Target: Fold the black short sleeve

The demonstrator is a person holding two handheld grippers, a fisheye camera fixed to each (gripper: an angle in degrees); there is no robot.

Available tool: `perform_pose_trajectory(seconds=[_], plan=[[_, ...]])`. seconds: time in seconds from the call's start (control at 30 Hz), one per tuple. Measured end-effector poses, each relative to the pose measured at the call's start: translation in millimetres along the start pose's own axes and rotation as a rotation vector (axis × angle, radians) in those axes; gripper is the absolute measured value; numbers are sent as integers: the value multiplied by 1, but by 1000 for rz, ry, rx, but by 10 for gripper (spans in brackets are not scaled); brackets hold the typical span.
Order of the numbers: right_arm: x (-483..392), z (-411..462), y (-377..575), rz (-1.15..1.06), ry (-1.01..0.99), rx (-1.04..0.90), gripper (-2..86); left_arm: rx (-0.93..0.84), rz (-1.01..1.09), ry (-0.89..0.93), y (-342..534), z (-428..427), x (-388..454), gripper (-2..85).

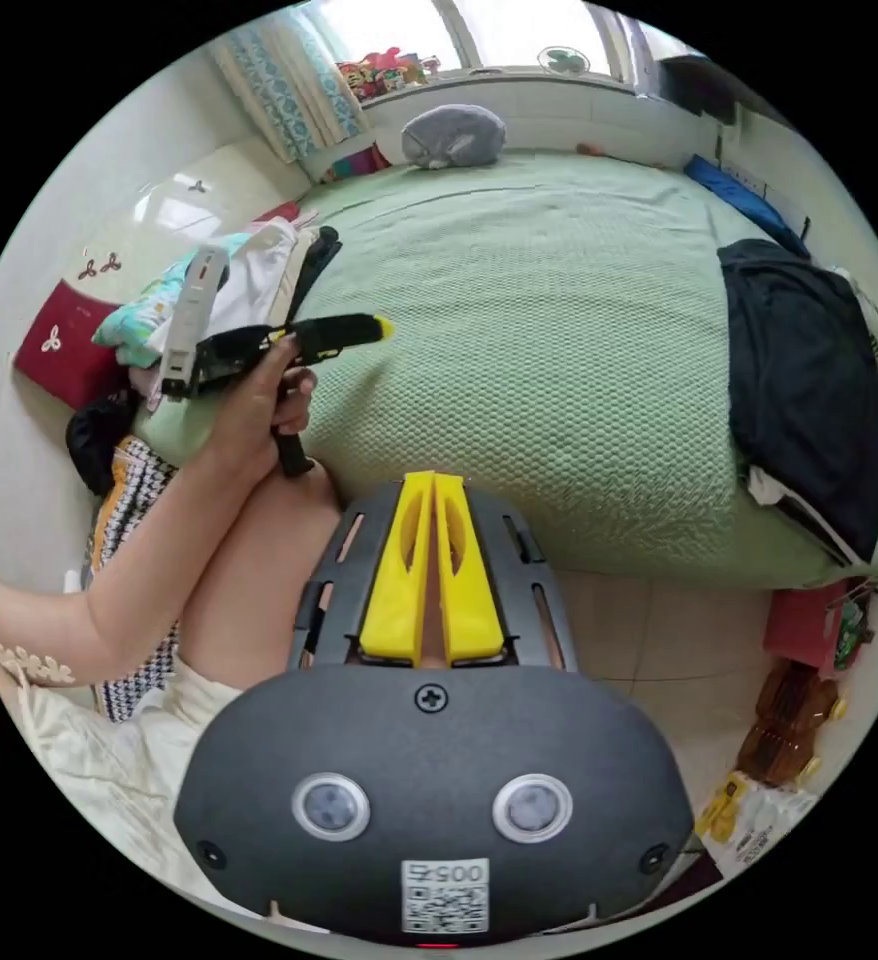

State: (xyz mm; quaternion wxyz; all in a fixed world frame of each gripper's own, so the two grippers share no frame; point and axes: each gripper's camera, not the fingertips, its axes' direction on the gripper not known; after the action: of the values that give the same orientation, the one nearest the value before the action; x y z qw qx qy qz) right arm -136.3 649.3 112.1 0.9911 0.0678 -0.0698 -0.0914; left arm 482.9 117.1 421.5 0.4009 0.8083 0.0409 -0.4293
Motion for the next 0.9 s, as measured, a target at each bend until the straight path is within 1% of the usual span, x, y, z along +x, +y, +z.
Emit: perform_pose_trajectory(seconds=[0.03,0.07,0.1,0.13,0.17,0.2,0.23,0.3,0.43,0.5,0.53,0.6,0.7,0.8,0.87,0.9], plan=[[12,-8,-6,46,48,60,-9,-26,14,-3,-3,8,2,-6],[25,-19,-13,86,142,142,-7,-51,27,-18,-5,16,4,-6],[32,-24,-18,105,199,179,-5,-65,38,-27,-6,20,6,-6],[45,-34,-28,130,319,240,2,-80,56,-53,-8,27,9,-7],[58,-43,-41,119,399,287,12,-79,71,-75,-9,30,12,-7],[64,-45,-48,105,419,299,27,-77,76,-82,-9,32,13,-7],[78,-48,-65,82,448,284,58,-73,81,-91,-10,34,14,-7],[98,-46,-91,60,514,238,78,-74,82,-90,-11,38,14,-7],[153,-23,-141,131,628,119,66,-79,53,-39,-15,47,3,-7],[172,-8,-155,164,637,33,62,-79,42,-18,-16,50,-1,-7],[184,3,-160,204,644,-39,60,-79,39,-12,-17,52,-2,-7],[194,12,-160,215,687,-49,44,-79,46,-19,-18,54,-2,-7],[203,6,-157,255,659,5,31,-76,71,-56,-18,59,1,-7],[221,-13,-150,283,538,50,9,-74,81,-72,-19,63,1,-7],[246,-42,-144,357,323,104,-7,-73,80,-68,-20,65,-1,-6],[252,-51,-141,379,276,132,-9,-73,79,-65,-20,65,-2,-6]])
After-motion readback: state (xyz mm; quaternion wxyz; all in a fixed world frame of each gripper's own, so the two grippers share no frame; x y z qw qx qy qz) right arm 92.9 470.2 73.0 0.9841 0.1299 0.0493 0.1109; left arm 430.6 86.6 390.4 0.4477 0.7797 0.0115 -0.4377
